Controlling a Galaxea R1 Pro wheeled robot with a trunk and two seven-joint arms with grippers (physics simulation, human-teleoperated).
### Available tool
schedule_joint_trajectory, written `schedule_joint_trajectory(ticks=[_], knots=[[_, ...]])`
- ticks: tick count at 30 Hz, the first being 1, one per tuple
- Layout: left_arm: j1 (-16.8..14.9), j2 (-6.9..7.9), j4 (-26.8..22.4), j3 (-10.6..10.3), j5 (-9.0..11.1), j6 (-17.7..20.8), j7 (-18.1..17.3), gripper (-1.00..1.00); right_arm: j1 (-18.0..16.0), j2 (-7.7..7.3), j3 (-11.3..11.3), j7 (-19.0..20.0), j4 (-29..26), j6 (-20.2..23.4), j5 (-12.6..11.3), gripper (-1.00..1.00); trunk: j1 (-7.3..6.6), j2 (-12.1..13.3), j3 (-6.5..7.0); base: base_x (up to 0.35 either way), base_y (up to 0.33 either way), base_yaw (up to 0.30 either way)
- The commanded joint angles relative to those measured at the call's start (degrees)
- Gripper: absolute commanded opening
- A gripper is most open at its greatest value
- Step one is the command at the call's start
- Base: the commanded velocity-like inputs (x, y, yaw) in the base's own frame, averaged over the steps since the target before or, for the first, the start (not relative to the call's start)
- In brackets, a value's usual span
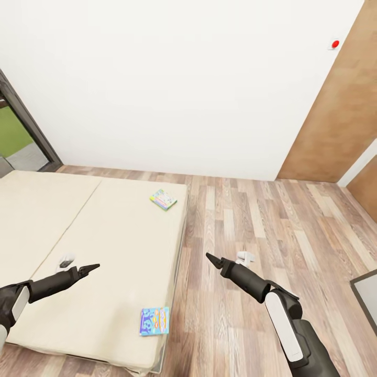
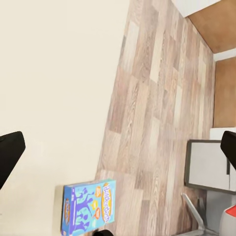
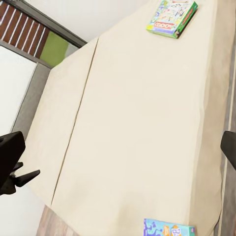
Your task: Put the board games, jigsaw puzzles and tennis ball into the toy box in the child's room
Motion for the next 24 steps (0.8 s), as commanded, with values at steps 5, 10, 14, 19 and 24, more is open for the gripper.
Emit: schedule_joint_trajectory(ticks=[5,10,14,19,24], knots=[[-0.06,-0.58,-0.05,0.14,0.04,0.63,0.32,1.00,-0.04,0.03,-0.08,-0.02,-0.01,0.34,-0.30,1.00,0.03,-0.10,0.39,0.000,0.000,0.000],[-0.06,-0.83,-0.07,0.13,0.03,0.69,0.52,1.00,-0.04,0.03,-0.09,-0.03,0.16,0.31,-0.32,1.00,0.03,-0.10,0.86,0.000,0.000,0.000],[-0.06,-0.96,-0.07,0.12,0.03,0.69,0.57,1.00,-0.04,0.03,-0.09,-0.04,0.86,0.29,-0.22,1.00,0.03,-0.10,1.24,0.000,0.000,0.000],[-0.07,-1.05,-0.08,0.11,0.03,0.69,0.64,1.00,-0.04,0.03,-0.13,-0.01,2.38,-0.84,-0.27,1.00,0.03,-0.10,1.72,0.000,0.000,0.000],[-0.07,-1.10,-0.08,0.12,0.03,0.68,0.70,1.00,-0.04,0.03,-0.16,0.24,4.49,-2.66,-0.27,1.00,0.03,-0.10,2.19,0.000,0.000,0.000]])
